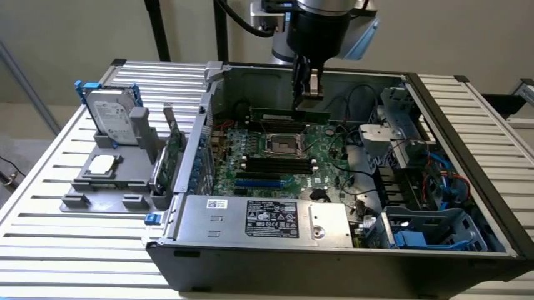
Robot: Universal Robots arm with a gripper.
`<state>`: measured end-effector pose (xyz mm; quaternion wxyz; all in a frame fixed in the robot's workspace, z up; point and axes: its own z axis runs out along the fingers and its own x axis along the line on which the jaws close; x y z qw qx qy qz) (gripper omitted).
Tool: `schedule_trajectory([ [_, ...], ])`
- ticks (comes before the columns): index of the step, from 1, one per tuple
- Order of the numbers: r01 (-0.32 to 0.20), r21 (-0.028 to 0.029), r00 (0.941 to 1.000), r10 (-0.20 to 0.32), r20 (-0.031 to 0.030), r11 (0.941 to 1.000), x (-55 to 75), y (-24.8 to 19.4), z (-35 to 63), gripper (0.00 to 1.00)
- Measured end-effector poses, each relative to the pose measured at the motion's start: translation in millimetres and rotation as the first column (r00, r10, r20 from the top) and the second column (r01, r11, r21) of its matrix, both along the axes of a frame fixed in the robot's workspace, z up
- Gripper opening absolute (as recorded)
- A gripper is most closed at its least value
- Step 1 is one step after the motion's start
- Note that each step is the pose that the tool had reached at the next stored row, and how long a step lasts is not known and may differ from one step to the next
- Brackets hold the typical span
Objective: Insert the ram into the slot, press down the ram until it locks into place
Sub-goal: 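Insert the ram into the slot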
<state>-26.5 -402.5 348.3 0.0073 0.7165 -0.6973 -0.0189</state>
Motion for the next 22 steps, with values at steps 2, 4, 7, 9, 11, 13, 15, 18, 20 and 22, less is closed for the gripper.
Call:
schedule_trajectory([
  [2, 0.000, -0.0002, 1.0000, 0.000, -0.0001, 1.0000, 0.0, 0.0, -3.6, 0.13],
  [4, 0.000, -0.0002, 1.0000, 0.000, -0.0001, 1.0000, 0.0, 0.0, -7.2, 0.13],
  [7, 0.000, -0.0002, 1.0000, 0.000, 0.0000, 1.0000, 0.0, 0.0, -12.6, 0.13],
  [9, 0.000, -0.0001, 1.0000, 0.000, -0.0001, 1.0000, 0.0, 0.0, -16.4, 0.13],
  [11, 0.000, -0.0001, 1.0000, 0.000, 0.0000, 1.0000, 0.0, 0.0, -20.0, 0.13],
  [13, 0.000, -0.0002, 1.0000, 0.000, 0.0000, 1.0000, 0.0, 0.0, -23.5, 0.13],
  [15, 0.000, -0.0001, 1.0000, 0.000, 0.0000, 1.0000, 0.0, 0.0, -27.2, 0.13],
  [18, 0.000, -0.0001, 1.0000, 0.000, 0.0000, 1.0000, 0.0, 0.0, -32.7, 0.13],
  [20, 0.000, -0.0001, 1.0000, 0.000, 0.0000, 1.0000, 0.0, 0.0, -36.4, 0.13],
  [22, 0.000, 0.0000, 1.0000, 0.000, 0.0000, 1.0000, 0.0, 0.0, -40.0, 0.13],
])
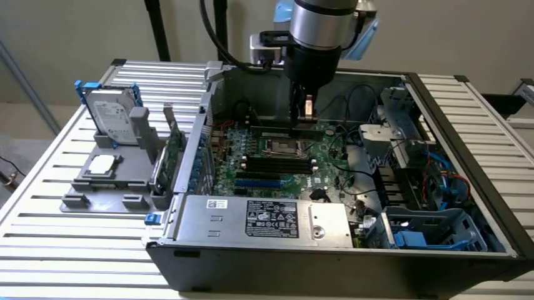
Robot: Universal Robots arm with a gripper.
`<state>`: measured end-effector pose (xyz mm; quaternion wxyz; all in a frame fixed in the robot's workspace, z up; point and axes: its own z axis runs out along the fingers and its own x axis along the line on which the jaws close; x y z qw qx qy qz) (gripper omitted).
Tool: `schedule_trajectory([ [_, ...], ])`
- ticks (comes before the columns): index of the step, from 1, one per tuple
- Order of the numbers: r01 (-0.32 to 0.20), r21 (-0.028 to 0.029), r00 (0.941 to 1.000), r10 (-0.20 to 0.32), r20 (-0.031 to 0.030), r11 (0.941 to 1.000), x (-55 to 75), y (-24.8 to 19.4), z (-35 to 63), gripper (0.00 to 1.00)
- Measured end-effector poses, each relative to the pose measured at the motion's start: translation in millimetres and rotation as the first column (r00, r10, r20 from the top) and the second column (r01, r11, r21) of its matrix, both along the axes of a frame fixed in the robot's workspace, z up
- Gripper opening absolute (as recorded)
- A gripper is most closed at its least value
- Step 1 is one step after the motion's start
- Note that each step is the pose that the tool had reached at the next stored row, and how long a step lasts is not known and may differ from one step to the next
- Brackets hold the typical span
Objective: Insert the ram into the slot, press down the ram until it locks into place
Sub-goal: 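Insert the ram into the slot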
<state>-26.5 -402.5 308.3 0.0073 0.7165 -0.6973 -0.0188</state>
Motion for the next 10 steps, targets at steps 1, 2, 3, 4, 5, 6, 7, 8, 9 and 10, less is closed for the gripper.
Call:
schedule_trajectory([
  [1, 0.000, 0.0000, 1.0000, 0.000, 0.0000, 1.0000, 0.0, 0.0, -1.8, 0.13],
  [2, 0.000, -0.0001, 1.0000, 0.000, 0.0000, 1.0000, 0.0, 0.0, -3.6, 0.13],
  [3, 0.000, -0.0001, 1.0000, 0.000, 0.0000, 1.0000, 0.0, 0.0, -5.4, 0.13],
  [4, 0.000, -0.0001, 1.0000, 0.000, 0.0000, 1.0000, 0.0, 0.0, -7.2, 0.13],
  [5, 0.000, 0.0000, 1.0000, 0.000, 0.0000, 1.0000, 0.0, 0.0, -9.1, 0.13],
  [6, 0.000, 0.0001, 1.0000, 0.000, 0.0000, 1.0000, 0.0, 0.0, -10.9, 0.13],
  [7, 0.000, 0.0000, 1.0000, 0.000, 0.0000, 1.0000, 0.0, 0.0, -12.6, 0.13],
  [8, 0.000, -0.0001, 1.0000, 0.000, -0.0001, 1.0000, -0.1, -0.1, -14.5, 0.13],
  [9, 0.000, -0.0001, 1.0000, 0.000, 0.0000, 1.0000, -0.1, -0.1, -16.3, 0.13],
  [10, 0.000, -0.0001, 1.0000, 0.000, 0.0000, 1.0000, 0.0, -0.3, -18.2, 0.13],
])
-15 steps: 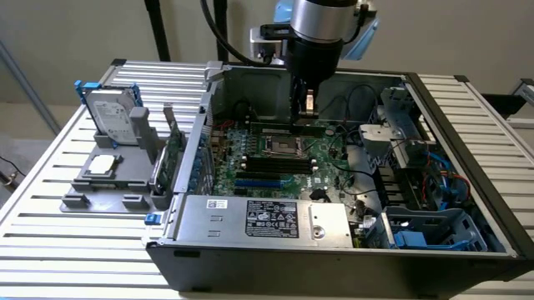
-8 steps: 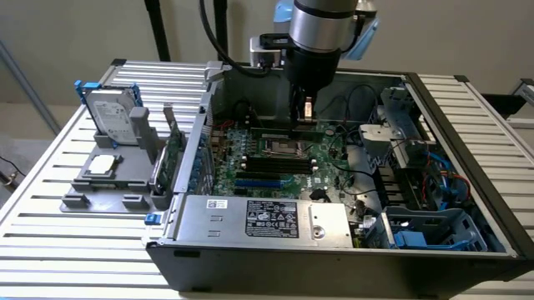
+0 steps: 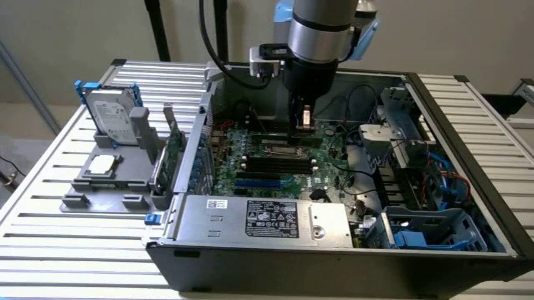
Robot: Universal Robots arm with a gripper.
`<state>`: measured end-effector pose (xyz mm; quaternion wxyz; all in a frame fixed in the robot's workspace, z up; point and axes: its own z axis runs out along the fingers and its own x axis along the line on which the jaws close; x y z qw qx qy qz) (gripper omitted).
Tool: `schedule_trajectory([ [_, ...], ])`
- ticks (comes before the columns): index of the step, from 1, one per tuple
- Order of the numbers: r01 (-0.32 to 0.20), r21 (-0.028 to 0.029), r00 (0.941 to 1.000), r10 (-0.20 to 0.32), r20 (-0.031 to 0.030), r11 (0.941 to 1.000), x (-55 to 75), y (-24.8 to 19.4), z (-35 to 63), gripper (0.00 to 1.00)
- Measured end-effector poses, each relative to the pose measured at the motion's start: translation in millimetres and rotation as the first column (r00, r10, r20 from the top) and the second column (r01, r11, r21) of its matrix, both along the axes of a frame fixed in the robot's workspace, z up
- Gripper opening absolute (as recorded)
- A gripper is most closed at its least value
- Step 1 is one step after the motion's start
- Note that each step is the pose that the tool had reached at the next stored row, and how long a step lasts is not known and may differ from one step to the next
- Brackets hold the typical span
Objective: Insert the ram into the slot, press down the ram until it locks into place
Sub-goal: 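Insert the ram into the slot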
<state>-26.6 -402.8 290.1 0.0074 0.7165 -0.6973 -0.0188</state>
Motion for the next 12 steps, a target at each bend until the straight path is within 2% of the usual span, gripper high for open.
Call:
schedule_trajectory([
  [12, 0.000, 0.0001, 1.0000, 0.000, 0.0000, 1.0000, -0.4, -4.1, -21.8, 0.13],
])
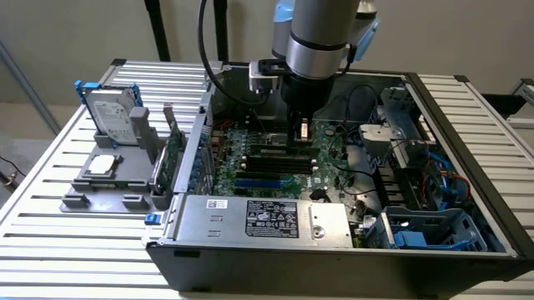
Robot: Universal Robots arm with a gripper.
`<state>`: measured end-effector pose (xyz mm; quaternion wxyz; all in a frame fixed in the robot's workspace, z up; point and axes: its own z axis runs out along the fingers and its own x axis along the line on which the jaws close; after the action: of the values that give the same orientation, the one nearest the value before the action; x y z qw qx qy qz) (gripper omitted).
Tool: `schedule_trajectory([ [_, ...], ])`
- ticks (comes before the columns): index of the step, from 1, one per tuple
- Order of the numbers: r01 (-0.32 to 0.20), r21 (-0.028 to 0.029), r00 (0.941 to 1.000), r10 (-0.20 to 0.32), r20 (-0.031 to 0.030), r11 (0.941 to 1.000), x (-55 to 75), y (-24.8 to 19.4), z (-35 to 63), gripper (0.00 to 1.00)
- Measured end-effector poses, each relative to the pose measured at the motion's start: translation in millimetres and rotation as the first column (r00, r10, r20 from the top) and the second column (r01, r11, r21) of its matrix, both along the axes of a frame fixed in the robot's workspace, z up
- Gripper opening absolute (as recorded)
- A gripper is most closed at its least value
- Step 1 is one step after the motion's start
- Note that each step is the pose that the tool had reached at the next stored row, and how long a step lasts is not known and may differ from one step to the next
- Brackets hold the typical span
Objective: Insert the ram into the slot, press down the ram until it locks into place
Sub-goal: 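Insert the ram into the slot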
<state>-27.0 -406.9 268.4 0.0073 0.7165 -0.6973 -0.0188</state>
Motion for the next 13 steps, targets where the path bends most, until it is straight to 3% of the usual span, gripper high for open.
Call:
schedule_trajectory([
  [13, 0.002, -0.0001, 1.0000, -0.002, 0.0000, 1.0000, -4.4, -2.1, -23.7, 0.13],
])
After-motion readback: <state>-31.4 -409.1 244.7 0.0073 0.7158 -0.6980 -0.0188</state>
